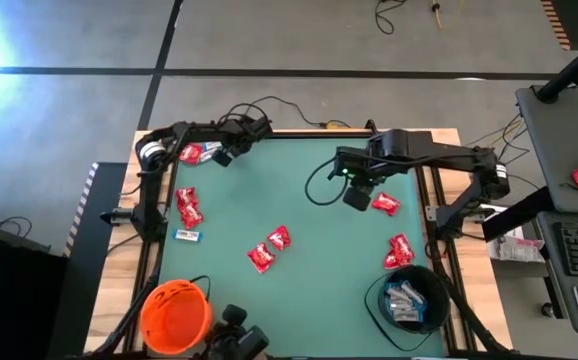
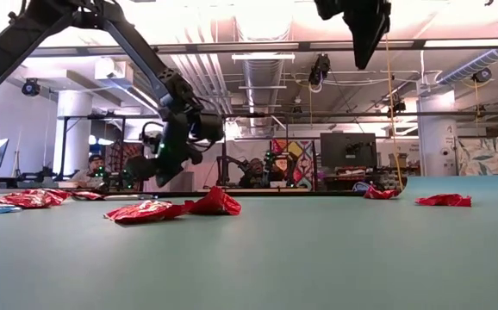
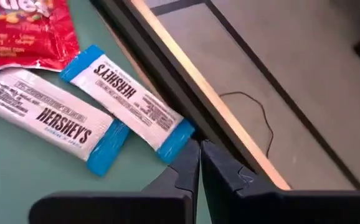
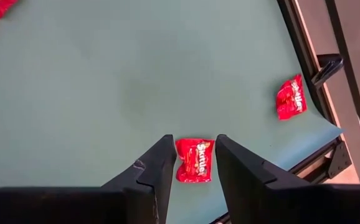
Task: Sort candy by brand, put in halloween buckets
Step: Move the white chocolates to the center of the table
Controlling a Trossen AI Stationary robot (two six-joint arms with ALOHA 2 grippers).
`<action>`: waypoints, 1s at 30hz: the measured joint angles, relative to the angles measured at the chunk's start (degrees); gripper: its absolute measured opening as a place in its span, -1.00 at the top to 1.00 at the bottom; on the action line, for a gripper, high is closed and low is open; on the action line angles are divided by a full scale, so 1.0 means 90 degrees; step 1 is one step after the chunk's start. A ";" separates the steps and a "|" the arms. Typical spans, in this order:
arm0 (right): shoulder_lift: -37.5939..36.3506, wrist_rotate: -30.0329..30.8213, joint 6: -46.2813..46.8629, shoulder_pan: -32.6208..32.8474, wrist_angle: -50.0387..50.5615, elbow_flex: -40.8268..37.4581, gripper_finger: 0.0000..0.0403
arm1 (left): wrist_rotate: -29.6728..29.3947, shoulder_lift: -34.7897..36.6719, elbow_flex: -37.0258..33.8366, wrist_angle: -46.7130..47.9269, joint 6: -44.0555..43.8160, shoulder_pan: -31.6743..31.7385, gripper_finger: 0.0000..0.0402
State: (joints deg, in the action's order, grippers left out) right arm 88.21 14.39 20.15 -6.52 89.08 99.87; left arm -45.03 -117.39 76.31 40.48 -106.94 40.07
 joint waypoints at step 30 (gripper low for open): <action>0.0201 -0.0097 0.0188 0.0042 -0.0461 -0.0184 0.53 | 0.2752 0.0172 -0.0079 0.1125 0.1138 0.0024 1.00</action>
State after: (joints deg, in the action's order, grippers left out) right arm 90.02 13.52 21.84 -6.15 84.93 98.21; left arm -20.26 -115.84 75.60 50.60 -96.70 40.29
